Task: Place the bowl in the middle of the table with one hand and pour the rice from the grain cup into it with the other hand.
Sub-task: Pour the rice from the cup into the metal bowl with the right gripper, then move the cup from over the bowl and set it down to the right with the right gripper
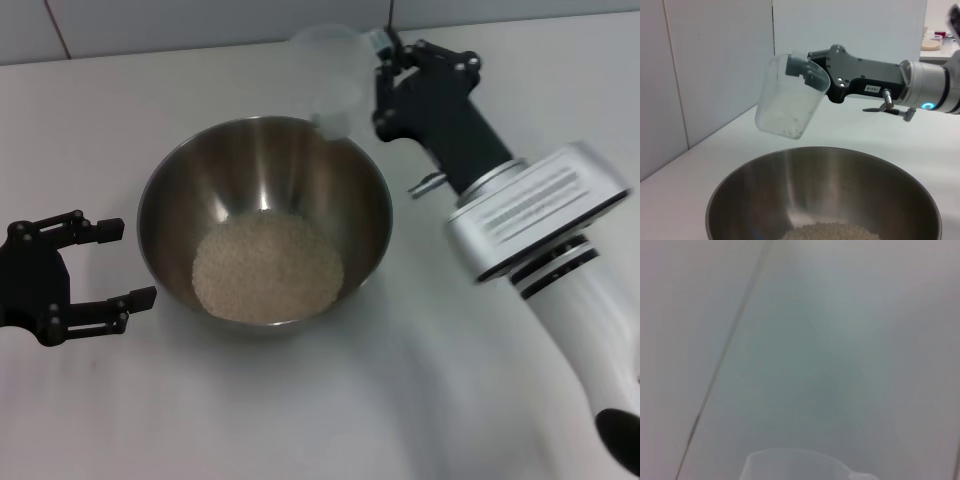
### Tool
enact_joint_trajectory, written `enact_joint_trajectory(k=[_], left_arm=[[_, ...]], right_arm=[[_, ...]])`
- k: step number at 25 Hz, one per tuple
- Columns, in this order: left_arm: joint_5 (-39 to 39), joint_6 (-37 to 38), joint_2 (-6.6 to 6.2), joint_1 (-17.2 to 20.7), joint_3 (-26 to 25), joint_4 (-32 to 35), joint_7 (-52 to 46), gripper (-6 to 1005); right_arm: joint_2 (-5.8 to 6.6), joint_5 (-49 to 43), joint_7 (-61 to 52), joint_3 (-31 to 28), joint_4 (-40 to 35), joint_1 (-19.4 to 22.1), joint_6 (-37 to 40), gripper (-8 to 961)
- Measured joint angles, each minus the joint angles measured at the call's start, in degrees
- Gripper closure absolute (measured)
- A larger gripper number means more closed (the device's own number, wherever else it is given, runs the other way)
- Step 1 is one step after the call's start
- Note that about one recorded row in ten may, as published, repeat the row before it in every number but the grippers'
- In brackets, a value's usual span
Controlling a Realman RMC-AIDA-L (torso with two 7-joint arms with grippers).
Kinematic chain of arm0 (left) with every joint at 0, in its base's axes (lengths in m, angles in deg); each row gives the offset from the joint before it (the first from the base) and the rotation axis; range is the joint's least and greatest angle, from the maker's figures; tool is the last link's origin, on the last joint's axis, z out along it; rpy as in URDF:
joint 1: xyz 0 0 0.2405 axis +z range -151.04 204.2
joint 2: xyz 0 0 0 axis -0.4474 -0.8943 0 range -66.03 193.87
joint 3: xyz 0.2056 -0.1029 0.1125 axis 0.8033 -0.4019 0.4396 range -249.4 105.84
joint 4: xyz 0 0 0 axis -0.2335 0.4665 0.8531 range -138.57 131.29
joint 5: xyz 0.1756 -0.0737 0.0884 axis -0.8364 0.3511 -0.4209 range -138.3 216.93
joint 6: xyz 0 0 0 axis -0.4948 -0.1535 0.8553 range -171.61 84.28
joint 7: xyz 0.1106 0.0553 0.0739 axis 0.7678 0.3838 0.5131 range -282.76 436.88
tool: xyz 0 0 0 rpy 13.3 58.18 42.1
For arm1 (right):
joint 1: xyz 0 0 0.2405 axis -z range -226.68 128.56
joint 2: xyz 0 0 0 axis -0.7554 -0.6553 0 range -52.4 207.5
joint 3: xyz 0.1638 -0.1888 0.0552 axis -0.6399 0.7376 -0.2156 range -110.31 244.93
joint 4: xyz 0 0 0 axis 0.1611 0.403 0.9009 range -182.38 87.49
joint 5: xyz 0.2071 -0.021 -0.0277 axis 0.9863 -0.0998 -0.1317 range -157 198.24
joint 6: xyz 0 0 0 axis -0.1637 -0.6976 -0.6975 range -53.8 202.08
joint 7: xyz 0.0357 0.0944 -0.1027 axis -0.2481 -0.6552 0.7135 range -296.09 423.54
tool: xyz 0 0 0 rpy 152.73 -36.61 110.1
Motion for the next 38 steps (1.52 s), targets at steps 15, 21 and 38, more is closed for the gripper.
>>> enact_joint_trajectory(k=[15,21,38], left_arm=[[0.1,0.0,0.24,-0.2,0.0,-0.2,0.4,169],[0.0,-0.1,0.24,-0.4,0.0,-0.3,0.5,169],[0.0,0.0,0.33,-0.4,0.0,-0.4,0.5,169]], right_arm=[[-0.30,1.1,-16.5,-6.0,-15.4,-1.0,-1.8,922],[-0.34,0.9,-16.9,-3.2,-15.9,-1.6,-5.4,921],[-0.05,0.6,-17.1,-2.0,-16.0,-4.4,-15.5,918]])
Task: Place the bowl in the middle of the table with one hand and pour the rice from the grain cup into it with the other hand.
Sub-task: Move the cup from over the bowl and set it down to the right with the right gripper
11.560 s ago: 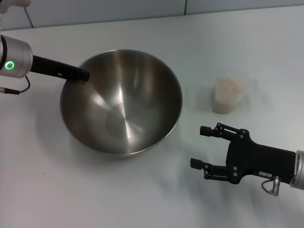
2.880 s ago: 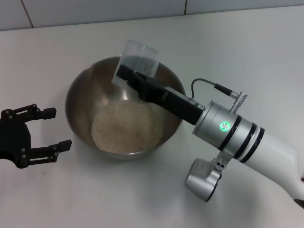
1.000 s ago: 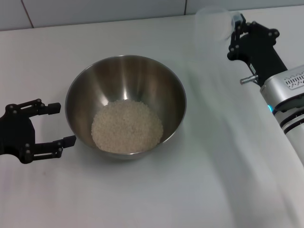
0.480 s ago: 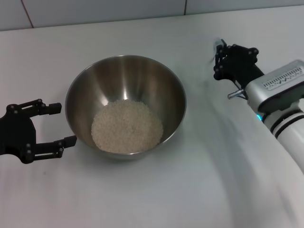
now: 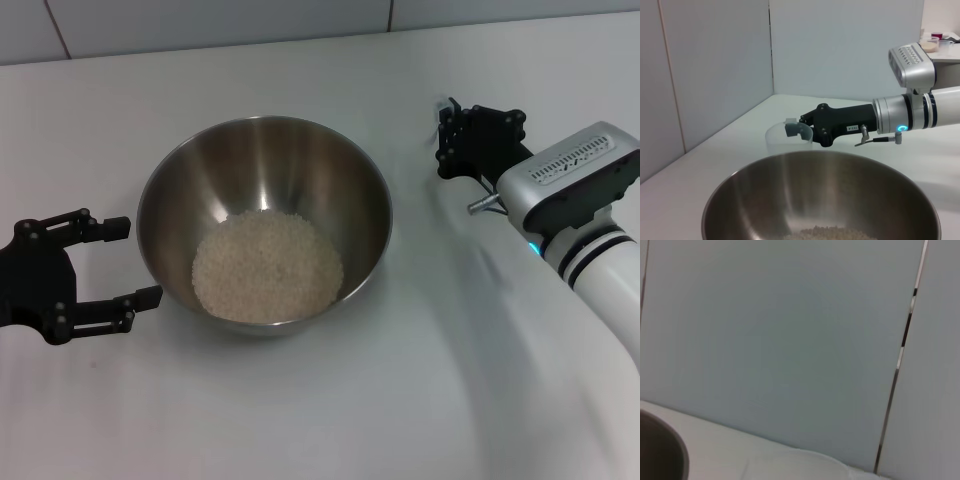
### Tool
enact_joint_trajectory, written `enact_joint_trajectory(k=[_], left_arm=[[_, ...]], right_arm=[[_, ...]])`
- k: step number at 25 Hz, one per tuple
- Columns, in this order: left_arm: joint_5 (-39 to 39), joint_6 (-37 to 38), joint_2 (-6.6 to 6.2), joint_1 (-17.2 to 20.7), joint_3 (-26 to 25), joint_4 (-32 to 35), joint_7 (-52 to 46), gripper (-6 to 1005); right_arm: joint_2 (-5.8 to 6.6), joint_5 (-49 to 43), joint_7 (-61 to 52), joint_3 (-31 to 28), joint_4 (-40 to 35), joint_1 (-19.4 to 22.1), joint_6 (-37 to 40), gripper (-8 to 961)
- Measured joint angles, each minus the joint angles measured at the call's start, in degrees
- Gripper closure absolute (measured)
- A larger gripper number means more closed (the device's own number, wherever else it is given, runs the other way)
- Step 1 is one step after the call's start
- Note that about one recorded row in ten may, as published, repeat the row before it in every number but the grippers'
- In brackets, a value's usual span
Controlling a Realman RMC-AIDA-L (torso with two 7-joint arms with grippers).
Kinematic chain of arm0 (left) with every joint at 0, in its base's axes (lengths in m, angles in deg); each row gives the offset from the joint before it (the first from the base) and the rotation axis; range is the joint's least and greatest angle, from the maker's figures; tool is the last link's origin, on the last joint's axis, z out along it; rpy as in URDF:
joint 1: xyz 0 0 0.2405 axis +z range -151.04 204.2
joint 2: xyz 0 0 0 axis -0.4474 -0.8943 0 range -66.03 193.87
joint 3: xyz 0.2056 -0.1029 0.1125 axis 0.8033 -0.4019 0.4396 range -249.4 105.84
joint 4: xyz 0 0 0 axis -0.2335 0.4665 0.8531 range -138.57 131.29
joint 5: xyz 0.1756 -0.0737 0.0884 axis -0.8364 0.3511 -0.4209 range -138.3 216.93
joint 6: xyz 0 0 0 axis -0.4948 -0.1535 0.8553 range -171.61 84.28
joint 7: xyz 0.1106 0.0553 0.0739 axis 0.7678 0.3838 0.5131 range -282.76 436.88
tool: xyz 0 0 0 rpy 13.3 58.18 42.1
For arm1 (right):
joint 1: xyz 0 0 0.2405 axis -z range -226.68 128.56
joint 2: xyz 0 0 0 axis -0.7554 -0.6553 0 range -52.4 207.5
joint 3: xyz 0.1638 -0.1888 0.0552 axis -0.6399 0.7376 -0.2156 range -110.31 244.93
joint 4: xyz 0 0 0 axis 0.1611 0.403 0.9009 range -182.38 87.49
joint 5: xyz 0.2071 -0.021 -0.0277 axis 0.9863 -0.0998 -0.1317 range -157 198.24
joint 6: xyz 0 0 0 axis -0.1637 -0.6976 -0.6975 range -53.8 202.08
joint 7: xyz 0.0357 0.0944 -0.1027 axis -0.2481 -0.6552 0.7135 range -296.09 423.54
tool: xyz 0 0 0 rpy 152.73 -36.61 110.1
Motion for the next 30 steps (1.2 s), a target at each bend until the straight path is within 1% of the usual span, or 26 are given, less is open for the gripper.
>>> enact_joint_trajectory(k=[4,17,22,27,30], left_arm=[[0.0,0.0,0.00,0.0,0.0,-0.1,0.0,169],[-0.3,-0.1,0.00,-0.1,0.0,-0.1,0.0,170],[-0.3,0.0,0.00,-0.2,0.0,-0.1,0.0,170],[-0.4,0.0,-0.07,-0.2,0.0,-0.1,-0.2,169],[-0.5,0.0,-0.15,-0.3,0.0,-0.1,-0.3,169]], right_arm=[[0.05,0.0,0.0,0.0,0.1,-0.5,-1.8,917],[-0.10,0.0,-0.8,0.6,0.2,0.1,-2.5,915],[-0.15,0.0,-0.8,0.6,1.5,1.4,-2.5,721],[-0.05,0.0,-0.7,0.6,2.7,2.8,-2.2,490],[0.12,0.0,-0.6,1.0,4.0,4.4,-1.5,413]])
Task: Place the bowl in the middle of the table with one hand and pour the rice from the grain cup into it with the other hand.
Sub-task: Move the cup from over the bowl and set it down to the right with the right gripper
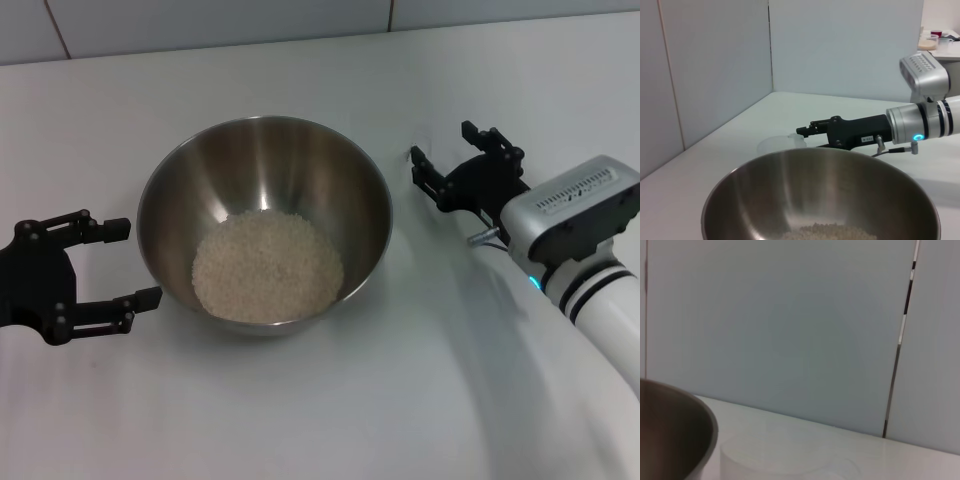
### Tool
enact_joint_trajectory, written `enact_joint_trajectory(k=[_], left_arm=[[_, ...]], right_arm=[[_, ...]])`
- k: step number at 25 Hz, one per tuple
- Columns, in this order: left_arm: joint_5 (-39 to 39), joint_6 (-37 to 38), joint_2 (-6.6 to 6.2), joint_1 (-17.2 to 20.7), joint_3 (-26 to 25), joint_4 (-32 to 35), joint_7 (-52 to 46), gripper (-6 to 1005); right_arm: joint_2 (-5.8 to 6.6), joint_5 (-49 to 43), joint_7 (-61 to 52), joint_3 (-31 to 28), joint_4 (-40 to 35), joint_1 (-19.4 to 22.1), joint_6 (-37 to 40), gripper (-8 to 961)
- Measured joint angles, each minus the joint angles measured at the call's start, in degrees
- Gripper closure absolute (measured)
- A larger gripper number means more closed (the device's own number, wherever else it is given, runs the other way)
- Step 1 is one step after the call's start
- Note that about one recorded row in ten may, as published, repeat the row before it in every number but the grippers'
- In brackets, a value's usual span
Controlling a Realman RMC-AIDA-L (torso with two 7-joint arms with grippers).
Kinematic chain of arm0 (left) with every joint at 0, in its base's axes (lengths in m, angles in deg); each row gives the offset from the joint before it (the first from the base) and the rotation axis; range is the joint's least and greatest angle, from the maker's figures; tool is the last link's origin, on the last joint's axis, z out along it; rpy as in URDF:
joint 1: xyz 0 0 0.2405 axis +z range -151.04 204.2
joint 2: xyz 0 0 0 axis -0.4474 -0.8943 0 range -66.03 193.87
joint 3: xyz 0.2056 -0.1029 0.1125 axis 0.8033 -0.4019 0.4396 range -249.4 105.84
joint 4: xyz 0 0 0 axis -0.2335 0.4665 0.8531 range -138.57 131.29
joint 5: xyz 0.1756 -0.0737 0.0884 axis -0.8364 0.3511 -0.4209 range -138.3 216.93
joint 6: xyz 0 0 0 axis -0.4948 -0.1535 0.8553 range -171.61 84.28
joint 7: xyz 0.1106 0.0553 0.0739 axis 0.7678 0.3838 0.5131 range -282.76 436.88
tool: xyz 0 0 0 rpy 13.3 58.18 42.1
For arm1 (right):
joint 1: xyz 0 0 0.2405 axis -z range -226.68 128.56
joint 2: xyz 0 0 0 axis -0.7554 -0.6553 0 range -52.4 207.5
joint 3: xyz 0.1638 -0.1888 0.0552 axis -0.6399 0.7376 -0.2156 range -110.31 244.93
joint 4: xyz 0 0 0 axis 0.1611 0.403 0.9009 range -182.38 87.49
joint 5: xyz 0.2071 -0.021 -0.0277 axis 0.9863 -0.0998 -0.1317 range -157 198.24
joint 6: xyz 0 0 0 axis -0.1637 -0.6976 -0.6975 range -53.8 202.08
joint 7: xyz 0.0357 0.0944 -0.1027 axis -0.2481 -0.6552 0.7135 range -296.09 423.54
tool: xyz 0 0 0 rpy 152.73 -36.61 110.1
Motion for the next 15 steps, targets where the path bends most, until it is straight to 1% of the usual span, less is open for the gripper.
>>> enact_joint_trajectory(k=[3,4,6,8,10,11,12,13,14,15], left_arm=[[0.0,0.0,-0.02,0.0,0.0,0.0,0.0,169],[0.0,0.0,-0.03,0.0,0.0,0.0,0.0,169],[0.0,0.0,-0.03,0.0,0.0,0.0,0.0,170],[0.0,0.0,-0.03,0.1,0.0,0.0,0.0,170],[0.0,0.0,-0.08,0.3,0.0,0.0,0.0,170],[0.0,0.0,-0.08,0.3,0.0,0.0,0.0,170],[0.0,0.0,-0.12,0.4,0.0,0.0,0.0,170],[0.0,0.0,-0.12,0.4,0.0,0.0,0.0,170],[0.0,0.0,-0.12,0.4,0.0,0.0,0.0,170],[0.0,0.0,-0.12,0.4,0.0,0.0,0.0,170]], right_arm=[[0.04,0.0,-0.1,0.2,0.3,0.7,0.4,337],[0.10,0.0,-0.5,0.9,0.8,1.8,1.6,311],[0.12,-0.1,-0.6,1.4,1.0,2.4,2.5,260],[0.24,-0.6,-1.1,2.3,1.4,3.8,4.4,188],[0.76,-3.3,-4.0,2.5,1.5,5.5,5.9,115],[0.76,-3.3,-4.0,2.5,1.5,5.5,5.9,115],[1.58,-7.2,-8.4,2.5,1.2,6.9,9.2,115],[1.58,-7.2,-8.4,2.5,1.2,6.9,9.2,115],[2.86,-10.9,-13.2,2.5,0.6,8.5,14.4,115],[2.86,-10.9,-13.2,2.5,0.6,8.5,14.4,115]])
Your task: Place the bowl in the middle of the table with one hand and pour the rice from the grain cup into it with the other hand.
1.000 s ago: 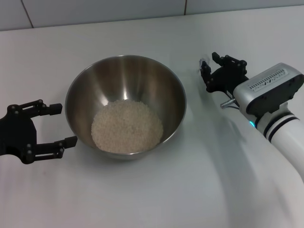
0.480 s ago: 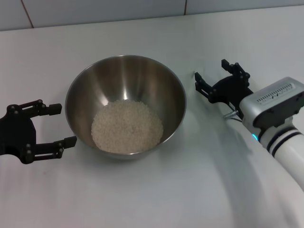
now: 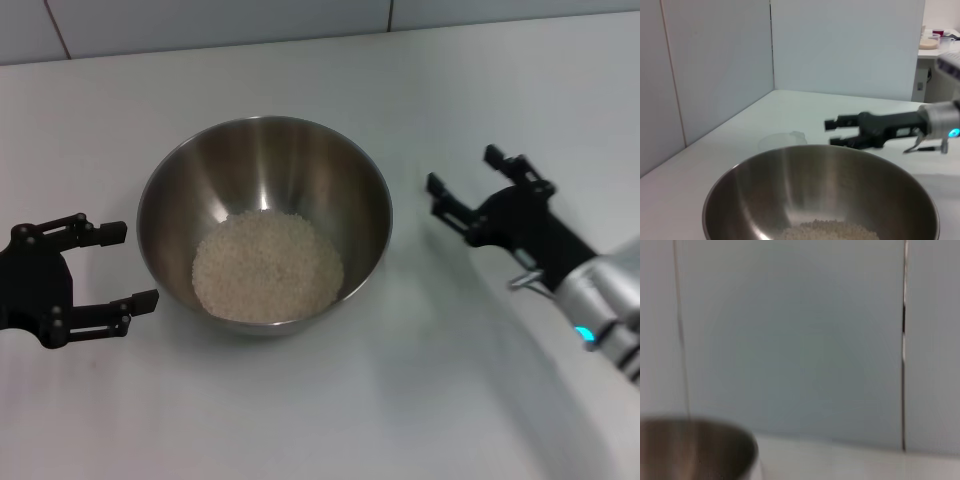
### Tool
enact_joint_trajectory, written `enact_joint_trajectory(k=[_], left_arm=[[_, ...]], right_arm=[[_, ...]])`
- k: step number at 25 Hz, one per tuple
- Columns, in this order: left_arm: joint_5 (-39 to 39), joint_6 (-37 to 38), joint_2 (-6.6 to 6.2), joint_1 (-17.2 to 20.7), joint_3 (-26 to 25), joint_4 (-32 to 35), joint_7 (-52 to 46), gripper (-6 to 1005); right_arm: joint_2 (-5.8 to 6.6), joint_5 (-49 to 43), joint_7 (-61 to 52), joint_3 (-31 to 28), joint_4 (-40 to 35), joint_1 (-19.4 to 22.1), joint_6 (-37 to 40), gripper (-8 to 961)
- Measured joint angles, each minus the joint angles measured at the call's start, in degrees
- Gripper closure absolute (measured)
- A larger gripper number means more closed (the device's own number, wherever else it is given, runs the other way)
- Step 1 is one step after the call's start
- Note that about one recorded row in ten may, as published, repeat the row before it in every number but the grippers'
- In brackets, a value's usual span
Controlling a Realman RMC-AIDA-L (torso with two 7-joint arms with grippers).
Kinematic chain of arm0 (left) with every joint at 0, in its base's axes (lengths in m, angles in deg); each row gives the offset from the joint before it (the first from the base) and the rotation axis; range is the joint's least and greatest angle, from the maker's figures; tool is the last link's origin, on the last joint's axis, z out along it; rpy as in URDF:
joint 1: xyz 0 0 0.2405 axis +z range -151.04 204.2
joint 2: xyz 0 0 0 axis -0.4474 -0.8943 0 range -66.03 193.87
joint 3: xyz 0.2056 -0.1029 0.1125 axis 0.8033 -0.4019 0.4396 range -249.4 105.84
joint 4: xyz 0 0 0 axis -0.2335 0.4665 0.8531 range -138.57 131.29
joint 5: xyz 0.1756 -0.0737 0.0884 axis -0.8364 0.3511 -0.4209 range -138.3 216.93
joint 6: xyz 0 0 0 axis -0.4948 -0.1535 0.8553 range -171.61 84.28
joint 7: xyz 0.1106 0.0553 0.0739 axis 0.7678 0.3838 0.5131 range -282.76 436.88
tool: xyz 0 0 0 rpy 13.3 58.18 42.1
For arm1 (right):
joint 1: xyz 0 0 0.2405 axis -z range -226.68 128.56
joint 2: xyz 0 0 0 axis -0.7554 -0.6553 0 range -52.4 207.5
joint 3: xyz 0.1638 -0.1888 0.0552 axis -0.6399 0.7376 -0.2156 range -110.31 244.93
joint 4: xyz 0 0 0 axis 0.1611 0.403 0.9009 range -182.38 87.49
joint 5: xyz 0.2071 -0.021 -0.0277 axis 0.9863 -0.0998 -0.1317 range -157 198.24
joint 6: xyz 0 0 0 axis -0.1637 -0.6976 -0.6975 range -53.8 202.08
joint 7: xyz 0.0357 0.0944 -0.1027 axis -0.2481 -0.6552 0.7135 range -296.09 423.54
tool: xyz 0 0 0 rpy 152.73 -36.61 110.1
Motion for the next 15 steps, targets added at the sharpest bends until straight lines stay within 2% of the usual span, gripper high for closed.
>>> enact_joint_trajectory(k=[1,2,3,4,5,6,7,8,9,10,11,12,13,14,15], left_arm=[[0.0,0.0,0.00,0.0,0.0,0.0,0.0,170],[0.0,0.0,0.00,0.0,0.0,0.0,0.0,170],[0.0,0.0,0.00,0.1,0.0,0.0,0.0,170],[0.0,0.0,0.00,0.1,0.0,0.0,-0.1,170],[0.0,0.0,0.00,0.1,0.0,0.0,-0.1,169],[0.0,0.0,-0.05,0.1,0.1,0.0,-0.1,169],[0.0,0.0,-0.11,0.1,0.3,0.1,-0.1,169],[0.0,0.0,-0.11,0.1,0.3,0.1,-0.1,169],[0.0,0.1,-0.15,0.1,0.4,0.2,-0.1,169],[0.0,0.1,-0.17,0.1,0.4,0.2,-0.1,169],[0.0,0.2,-0.16,0.0,0.4,0.2,0.0,169],[0.0,0.2,-0.16,0.0,0.4,0.2,0.0,169],[0.0,0.2,-0.16,0.0,0.4,0.2,0.0,169],[0.0,0.5,-0.15,-0.1,0.5,0.2,0.0,169],[0.0,0.6,-0.16,-0.2,0.4,0.2,-0.1,169]], right_arm=[[0.96,-2.2,-2.7,0.0,-0.6,0.7,3.3,115],[2.96,-7.2,-9.5,0.0,-3.2,1.1,10.7,115],[2.96,-7.2,-9.5,0.0,-3.2,1.1,10.7,115],[4.76,-11.7,-18.0,-0.1,-8.8,-0.4,17.8,115],[4.76,-11.7,-18.0,-0.1,-8.8,-0.4,17.8,115],[5.18,-13.5,-22.1,0.0,-12.5,-1.6,21.4,115],[5.78,-16.3,-29.9,0.2,-21.6,-4.8,28.6,115],[5.78,-16.3,-29.9,0.2,-21.6,-4.8,28.6,115],[5.88,-17.9,-36.0,2.2,-31.8,-8.7,35.1,115],[5.86,-18.2,-38.4,4.6,-35.9,-10.7,37.4,115],[5.86,-18.2,-38.4,4.6,-35.9,-10.7,37.4,115],[5.83,-18.1,-42.7,10.6,-41.9,-14.0,40.1,115],[5.83,-18.1,-42.7,10.6,-41.9,-14.0,40.1,115],[5.75,-18.0,-44.8,14.0,-44.4,-15.6,40.6,115],[5.07,-17.9,-49.1,20.1,-49.0,-18.6,41.1,115]])
